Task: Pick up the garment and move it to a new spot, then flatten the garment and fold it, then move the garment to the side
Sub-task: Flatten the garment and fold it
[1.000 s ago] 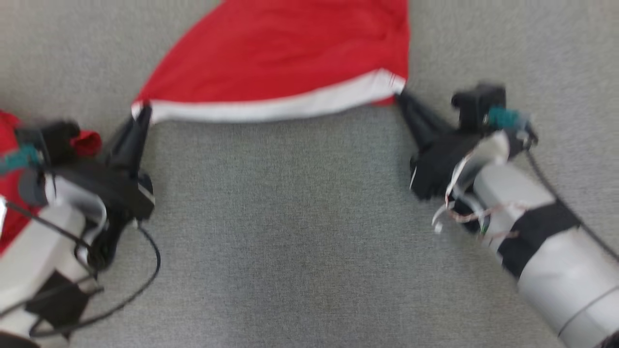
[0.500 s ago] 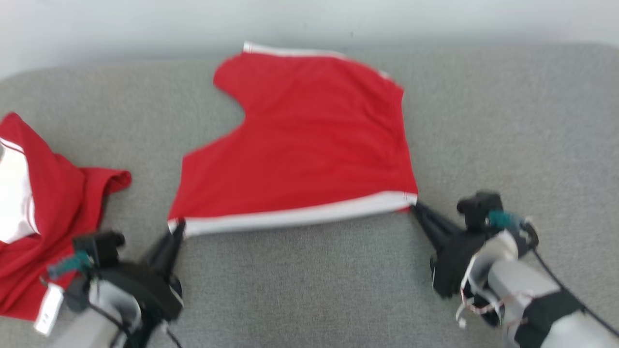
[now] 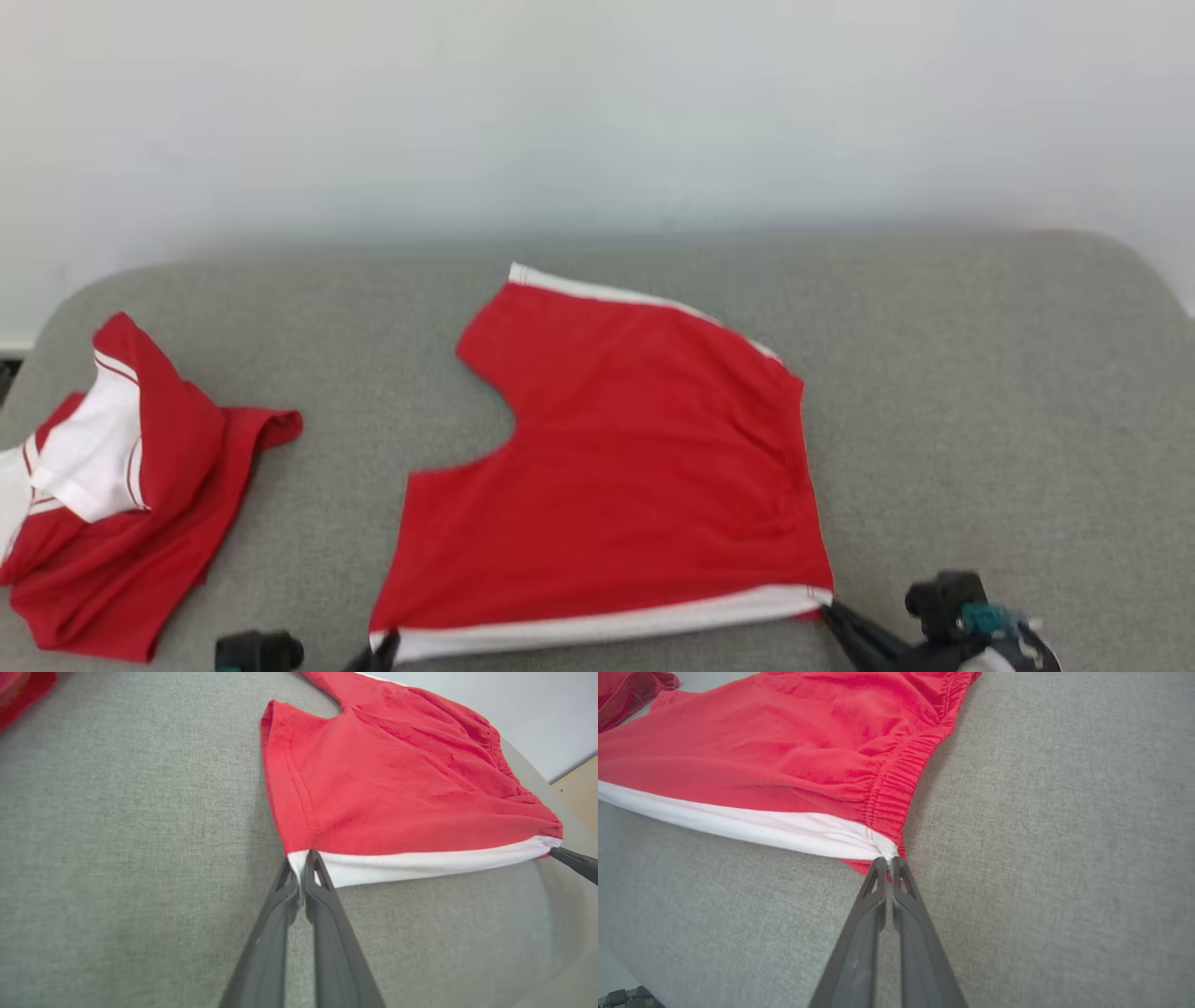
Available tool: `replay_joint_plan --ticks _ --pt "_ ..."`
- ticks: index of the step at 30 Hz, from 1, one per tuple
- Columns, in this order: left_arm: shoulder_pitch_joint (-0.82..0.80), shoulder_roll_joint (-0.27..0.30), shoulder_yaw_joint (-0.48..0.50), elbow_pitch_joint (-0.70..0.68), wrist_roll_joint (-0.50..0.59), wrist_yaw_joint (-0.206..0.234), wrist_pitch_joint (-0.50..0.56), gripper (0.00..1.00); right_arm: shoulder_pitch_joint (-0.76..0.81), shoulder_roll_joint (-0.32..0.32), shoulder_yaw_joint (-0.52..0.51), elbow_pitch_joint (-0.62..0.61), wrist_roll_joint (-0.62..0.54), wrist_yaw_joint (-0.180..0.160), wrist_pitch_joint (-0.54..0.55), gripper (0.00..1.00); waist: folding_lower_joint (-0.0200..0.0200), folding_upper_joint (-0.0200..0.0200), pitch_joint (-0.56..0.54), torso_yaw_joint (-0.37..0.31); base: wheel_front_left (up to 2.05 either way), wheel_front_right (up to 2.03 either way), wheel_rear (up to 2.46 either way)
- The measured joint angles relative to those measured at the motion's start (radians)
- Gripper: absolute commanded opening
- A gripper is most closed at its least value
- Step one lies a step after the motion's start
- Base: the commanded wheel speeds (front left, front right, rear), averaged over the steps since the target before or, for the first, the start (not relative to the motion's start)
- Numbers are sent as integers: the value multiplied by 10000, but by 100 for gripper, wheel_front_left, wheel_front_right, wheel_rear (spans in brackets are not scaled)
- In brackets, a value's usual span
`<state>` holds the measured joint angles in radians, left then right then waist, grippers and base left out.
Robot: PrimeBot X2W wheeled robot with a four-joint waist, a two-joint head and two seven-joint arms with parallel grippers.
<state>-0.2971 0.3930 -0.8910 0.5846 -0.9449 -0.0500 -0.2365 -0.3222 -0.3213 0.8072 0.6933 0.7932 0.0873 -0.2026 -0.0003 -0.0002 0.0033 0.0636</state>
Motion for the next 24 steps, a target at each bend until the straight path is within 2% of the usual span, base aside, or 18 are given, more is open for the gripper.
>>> replay_joint_plan --ticks 9,20,21,22,24 --pt "1059 268 -245 -637 10 408 244 0 925 -412 63 -811 136 -274 224 0 1 -1 -960 45 0 0 0" --pt "1077 79 -242 -627 -92 775 512 0 1040 -395 297 -899 140 -711 897 0 3 1 -987 80 0 0 0" --pt "1076 54 -240 -604 -94 805 512 41 1045 -382 288 -899 150 -748 932 45 3 1 -979 83 0 0 0" --pt "1075 25 -230 -577 -96 867 514 100 1044 -372 291 -907 148 -802 984 100 3 1 -971 84 0 0 0" --pt "1076 12 -150 -535 -100 1028 508 100 1048 -370 245 -951 161 -884 984 100 3 2 -960 80 0 0 0"
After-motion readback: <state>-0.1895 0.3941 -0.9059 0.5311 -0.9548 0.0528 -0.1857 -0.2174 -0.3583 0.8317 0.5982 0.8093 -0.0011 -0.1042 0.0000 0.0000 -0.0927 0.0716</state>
